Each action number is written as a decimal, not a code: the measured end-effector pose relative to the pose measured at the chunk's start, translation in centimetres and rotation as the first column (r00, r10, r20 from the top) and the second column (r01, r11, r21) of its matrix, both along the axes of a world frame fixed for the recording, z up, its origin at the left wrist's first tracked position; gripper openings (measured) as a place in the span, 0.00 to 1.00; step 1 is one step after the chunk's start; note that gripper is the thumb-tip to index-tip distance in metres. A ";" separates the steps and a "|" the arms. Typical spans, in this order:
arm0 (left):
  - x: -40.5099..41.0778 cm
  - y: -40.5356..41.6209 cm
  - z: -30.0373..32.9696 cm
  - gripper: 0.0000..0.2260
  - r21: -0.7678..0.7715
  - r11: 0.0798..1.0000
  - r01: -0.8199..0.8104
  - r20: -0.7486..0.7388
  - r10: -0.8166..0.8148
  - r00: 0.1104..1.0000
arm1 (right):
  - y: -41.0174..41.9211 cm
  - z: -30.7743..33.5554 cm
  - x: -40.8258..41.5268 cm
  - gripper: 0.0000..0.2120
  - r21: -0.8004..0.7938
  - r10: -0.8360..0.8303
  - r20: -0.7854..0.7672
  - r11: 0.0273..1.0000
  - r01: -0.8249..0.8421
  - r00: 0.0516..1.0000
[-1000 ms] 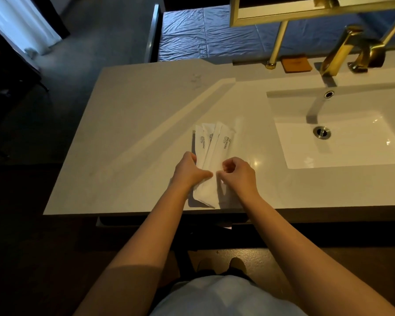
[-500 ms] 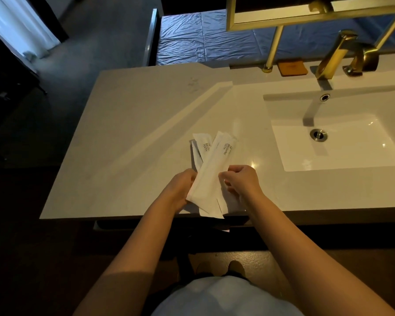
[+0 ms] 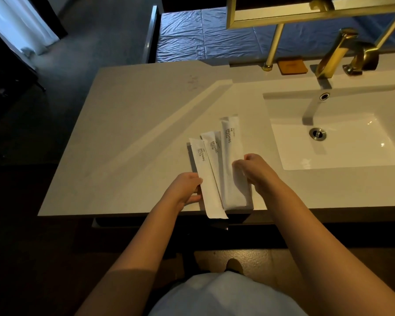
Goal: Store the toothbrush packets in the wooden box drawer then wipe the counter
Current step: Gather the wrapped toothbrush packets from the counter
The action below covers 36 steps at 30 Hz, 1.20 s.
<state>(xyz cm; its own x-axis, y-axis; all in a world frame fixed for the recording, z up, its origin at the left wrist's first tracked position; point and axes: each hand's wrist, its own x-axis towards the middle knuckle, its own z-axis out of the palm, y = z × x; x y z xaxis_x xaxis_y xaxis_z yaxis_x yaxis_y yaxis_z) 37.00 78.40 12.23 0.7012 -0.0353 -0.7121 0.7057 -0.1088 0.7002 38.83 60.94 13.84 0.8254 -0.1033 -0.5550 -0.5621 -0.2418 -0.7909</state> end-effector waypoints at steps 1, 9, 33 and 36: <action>0.0 -0.1 -0.2 0.10 0.024 1.000 0.008 0.021 -0.008 1.000 | -0.3 0.1 0.1 0.07 -0.030 0.031 -0.010 0.999 -0.032 0.999; 0.0 -0.6 -0.9 0.15 0.090 0.996 -0.019 0.136 0.007 0.991 | 0.1 0.4 -0.4 0.05 0.122 0.126 -0.096 0.986 -0.114 0.987; -6.4 -2.7 -1.0 0.07 -0.088 0.981 0.172 0.213 -0.150 0.966 | -6.0 -0.9 -14.8 0.07 0.286 -0.487 0.067 0.845 0.451 0.871; -8.7 -3.8 -2.1 0.07 -0.014 0.933 0.361 0.213 -0.350 0.912 | -7.8 -1.4 -20.1 0.05 0.149 -0.568 0.089 0.820 0.553 0.818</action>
